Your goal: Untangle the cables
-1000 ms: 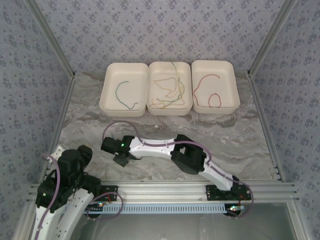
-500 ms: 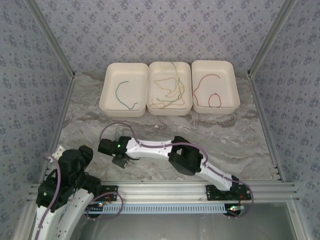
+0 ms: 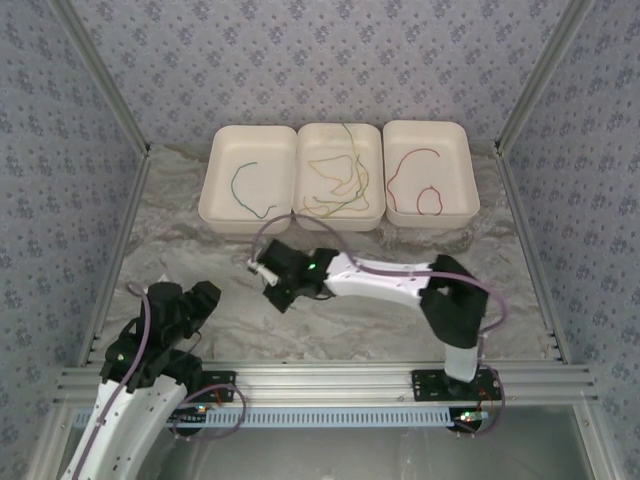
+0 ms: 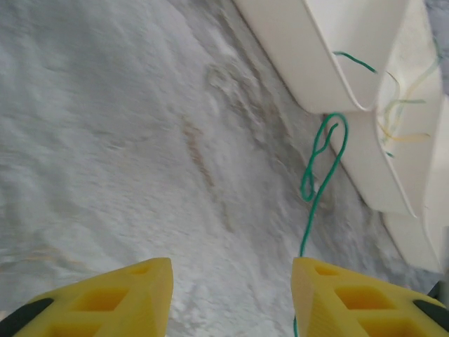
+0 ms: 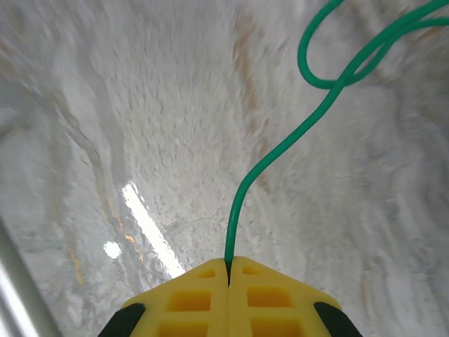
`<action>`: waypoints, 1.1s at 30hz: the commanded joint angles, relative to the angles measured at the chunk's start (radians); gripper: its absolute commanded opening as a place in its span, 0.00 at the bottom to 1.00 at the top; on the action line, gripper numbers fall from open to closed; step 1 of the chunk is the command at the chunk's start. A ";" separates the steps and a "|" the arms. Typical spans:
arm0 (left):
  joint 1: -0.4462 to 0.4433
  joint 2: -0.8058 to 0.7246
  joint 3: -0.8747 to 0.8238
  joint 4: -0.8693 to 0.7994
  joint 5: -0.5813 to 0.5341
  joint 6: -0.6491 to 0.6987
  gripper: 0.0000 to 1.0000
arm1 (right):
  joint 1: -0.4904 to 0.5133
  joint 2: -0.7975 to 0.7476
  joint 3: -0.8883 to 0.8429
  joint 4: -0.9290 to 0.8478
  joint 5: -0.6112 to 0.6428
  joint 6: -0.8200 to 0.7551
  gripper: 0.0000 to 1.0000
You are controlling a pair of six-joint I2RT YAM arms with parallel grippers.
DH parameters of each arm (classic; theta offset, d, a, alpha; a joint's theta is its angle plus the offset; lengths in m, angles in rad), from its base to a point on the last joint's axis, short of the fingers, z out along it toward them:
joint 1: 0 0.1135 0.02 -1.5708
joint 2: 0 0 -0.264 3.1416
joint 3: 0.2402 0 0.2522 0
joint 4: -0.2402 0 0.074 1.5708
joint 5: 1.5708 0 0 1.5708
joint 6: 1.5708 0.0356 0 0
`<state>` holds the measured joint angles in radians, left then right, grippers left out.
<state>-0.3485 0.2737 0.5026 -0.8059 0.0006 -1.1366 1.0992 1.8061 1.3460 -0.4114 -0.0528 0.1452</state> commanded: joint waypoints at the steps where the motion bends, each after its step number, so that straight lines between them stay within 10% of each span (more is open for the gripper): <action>1: 0.005 0.036 -0.012 0.255 0.176 0.004 0.48 | -0.061 -0.098 -0.110 0.163 -0.212 0.026 0.00; 16: -0.129 0.260 -0.085 0.664 0.204 -0.019 0.55 | -0.168 -0.223 -0.230 0.281 -0.454 0.126 0.00; 33: -0.145 0.573 0.031 0.764 0.134 0.119 0.36 | -0.144 -0.289 -0.246 0.248 -0.483 0.143 0.00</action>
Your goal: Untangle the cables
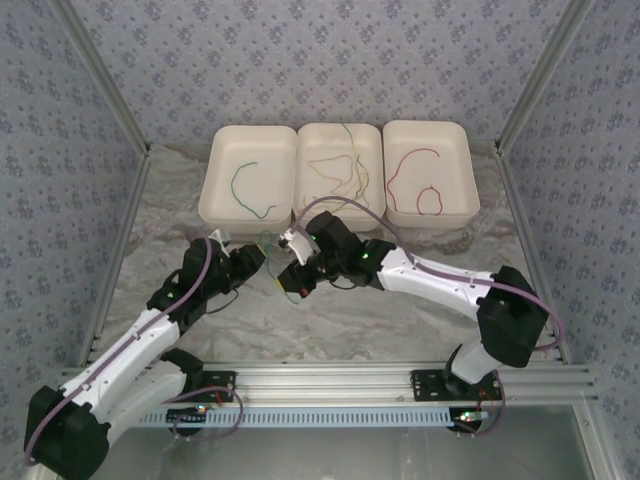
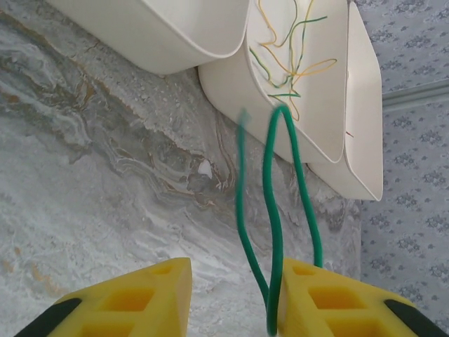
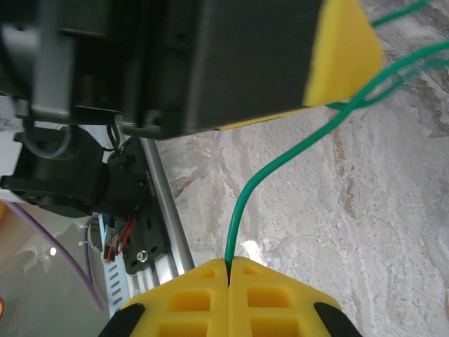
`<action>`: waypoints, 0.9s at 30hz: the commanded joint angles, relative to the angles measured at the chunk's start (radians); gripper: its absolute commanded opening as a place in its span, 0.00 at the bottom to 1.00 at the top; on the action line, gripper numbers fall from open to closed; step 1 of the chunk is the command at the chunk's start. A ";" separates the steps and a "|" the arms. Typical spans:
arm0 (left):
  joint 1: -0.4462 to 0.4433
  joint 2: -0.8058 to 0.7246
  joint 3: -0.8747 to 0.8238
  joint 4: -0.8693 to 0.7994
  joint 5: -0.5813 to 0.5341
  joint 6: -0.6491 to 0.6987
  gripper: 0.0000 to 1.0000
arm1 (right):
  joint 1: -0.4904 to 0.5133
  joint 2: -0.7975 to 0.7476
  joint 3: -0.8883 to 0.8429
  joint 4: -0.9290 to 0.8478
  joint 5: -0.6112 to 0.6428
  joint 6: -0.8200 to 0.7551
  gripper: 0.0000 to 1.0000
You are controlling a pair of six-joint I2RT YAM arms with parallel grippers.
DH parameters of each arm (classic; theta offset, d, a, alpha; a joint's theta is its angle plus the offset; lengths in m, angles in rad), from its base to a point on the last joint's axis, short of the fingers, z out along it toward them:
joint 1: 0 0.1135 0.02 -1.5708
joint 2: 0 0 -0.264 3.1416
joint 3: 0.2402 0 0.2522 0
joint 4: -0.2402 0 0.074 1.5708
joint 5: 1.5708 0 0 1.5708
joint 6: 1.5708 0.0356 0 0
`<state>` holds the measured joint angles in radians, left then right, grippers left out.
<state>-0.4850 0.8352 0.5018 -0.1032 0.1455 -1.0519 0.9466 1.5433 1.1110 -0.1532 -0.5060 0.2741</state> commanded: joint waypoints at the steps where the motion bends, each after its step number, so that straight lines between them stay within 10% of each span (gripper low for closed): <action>1: -0.011 0.013 0.032 0.072 -0.008 0.038 0.36 | 0.008 -0.025 -0.012 -0.010 -0.031 0.014 0.00; 10: -0.015 -0.007 0.054 0.004 -0.069 0.099 0.00 | 0.006 -0.063 -0.020 -0.026 -0.017 0.018 0.00; 19: -0.014 0.036 0.153 -0.297 -0.171 0.399 0.00 | -0.112 -0.195 0.046 -0.351 0.213 -0.110 0.00; 27: -0.027 0.111 0.296 -0.482 -0.195 0.603 0.00 | -0.104 -0.085 0.187 -0.645 0.697 -0.261 0.00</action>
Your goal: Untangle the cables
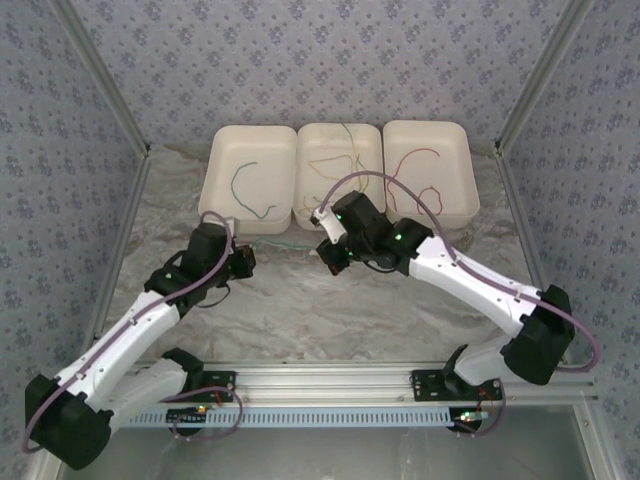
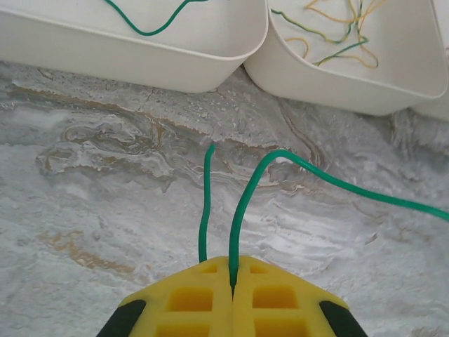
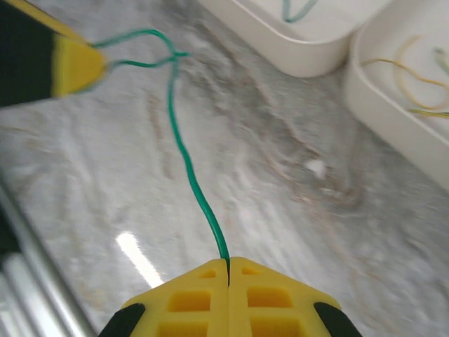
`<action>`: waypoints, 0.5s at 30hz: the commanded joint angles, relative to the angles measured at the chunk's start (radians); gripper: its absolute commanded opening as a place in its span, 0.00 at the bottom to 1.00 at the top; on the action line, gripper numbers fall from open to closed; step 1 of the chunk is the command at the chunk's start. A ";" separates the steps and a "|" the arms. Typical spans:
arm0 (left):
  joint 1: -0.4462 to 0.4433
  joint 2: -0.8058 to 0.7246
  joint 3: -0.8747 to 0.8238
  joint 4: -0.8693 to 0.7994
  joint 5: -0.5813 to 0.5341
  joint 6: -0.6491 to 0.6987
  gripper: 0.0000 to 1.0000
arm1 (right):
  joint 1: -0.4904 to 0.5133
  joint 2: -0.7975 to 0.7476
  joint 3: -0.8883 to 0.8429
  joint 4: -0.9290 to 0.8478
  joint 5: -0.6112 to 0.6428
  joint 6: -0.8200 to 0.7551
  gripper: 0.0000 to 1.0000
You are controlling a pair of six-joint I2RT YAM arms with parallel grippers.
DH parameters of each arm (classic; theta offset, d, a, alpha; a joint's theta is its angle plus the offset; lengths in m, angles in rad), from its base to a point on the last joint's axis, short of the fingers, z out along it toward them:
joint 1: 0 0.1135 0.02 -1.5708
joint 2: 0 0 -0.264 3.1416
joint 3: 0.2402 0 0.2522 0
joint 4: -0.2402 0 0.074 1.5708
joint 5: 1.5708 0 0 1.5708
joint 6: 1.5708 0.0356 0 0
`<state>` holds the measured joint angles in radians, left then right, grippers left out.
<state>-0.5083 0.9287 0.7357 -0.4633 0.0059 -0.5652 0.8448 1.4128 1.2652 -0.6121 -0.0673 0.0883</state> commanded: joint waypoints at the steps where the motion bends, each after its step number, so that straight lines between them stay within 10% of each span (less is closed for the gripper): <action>1: -0.010 0.026 0.073 -0.133 -0.053 0.126 0.00 | -0.003 0.053 0.038 -0.192 0.302 -0.083 0.00; 8: -0.098 0.093 0.132 -0.138 0.004 0.070 0.00 | 0.002 0.027 0.079 -0.150 0.391 -0.094 0.00; 12: -0.115 0.090 0.144 -0.098 0.021 -0.063 0.00 | 0.030 -0.052 0.061 -0.128 0.363 -0.013 0.39; 15: -0.122 0.070 0.127 -0.042 0.020 -0.167 0.00 | 0.074 -0.171 -0.011 -0.070 0.356 0.133 0.51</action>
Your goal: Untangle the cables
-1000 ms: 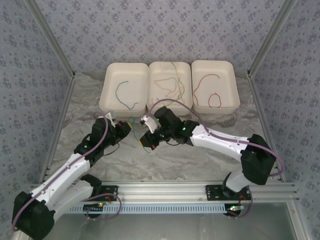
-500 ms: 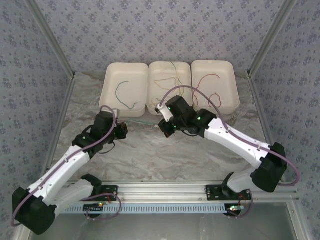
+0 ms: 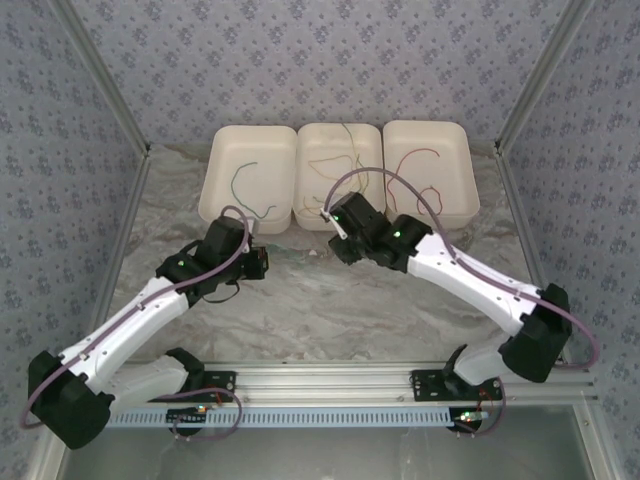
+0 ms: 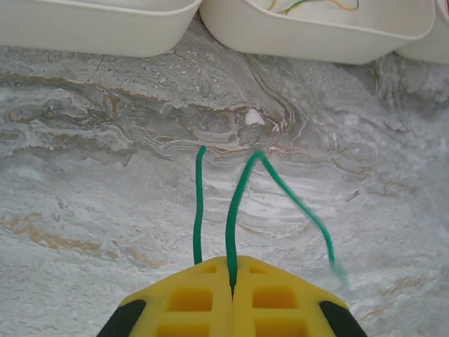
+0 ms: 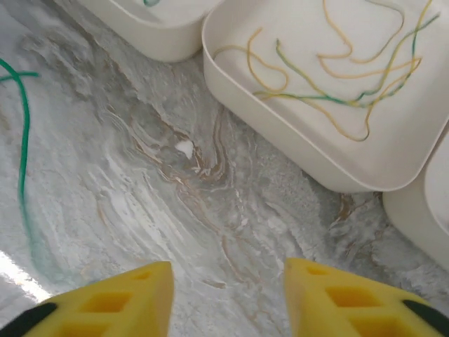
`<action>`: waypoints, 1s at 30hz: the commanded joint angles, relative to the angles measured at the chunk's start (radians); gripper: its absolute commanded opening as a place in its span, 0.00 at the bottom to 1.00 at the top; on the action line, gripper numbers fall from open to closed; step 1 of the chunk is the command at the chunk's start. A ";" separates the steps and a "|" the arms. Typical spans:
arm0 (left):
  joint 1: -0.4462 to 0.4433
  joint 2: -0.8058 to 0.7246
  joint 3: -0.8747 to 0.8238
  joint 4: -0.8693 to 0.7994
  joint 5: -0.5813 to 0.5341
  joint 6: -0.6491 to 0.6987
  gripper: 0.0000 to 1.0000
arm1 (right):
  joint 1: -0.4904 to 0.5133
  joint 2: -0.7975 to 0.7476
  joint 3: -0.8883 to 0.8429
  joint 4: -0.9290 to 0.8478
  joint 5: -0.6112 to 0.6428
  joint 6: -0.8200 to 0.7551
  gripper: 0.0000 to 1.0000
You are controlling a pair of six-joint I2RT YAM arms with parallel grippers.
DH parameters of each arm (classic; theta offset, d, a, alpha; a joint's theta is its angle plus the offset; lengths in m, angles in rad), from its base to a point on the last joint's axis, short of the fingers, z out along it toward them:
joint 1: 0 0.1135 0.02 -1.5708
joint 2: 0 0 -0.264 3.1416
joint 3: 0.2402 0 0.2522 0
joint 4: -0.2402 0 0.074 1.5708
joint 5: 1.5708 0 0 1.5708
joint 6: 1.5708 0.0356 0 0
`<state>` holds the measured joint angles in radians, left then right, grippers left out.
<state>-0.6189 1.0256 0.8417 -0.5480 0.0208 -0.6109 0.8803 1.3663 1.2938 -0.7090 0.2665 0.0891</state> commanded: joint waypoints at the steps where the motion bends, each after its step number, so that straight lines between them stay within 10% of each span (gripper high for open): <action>1: -0.016 -0.033 0.015 0.060 0.001 -0.142 0.00 | 0.057 -0.167 -0.068 0.049 0.034 0.185 0.54; 8: -0.054 -0.072 -0.021 0.158 -0.022 -0.231 0.00 | 0.120 -0.468 -0.522 0.612 -0.064 0.871 0.65; 17: -0.141 -0.104 -0.094 0.318 -0.093 -0.250 0.00 | 0.277 -0.193 -0.565 1.091 0.096 1.506 0.76; 26: -0.220 -0.137 -0.136 0.399 -0.105 -0.238 0.00 | 0.150 -0.028 -0.534 1.245 0.114 1.597 0.70; 30: -0.253 -0.142 -0.144 0.383 -0.107 -0.236 0.00 | 0.077 -0.015 -0.530 1.273 0.070 1.594 0.42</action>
<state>-0.8547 0.8974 0.7078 -0.1909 -0.0727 -0.8505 0.9859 1.3457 0.7303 0.4984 0.3363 1.6566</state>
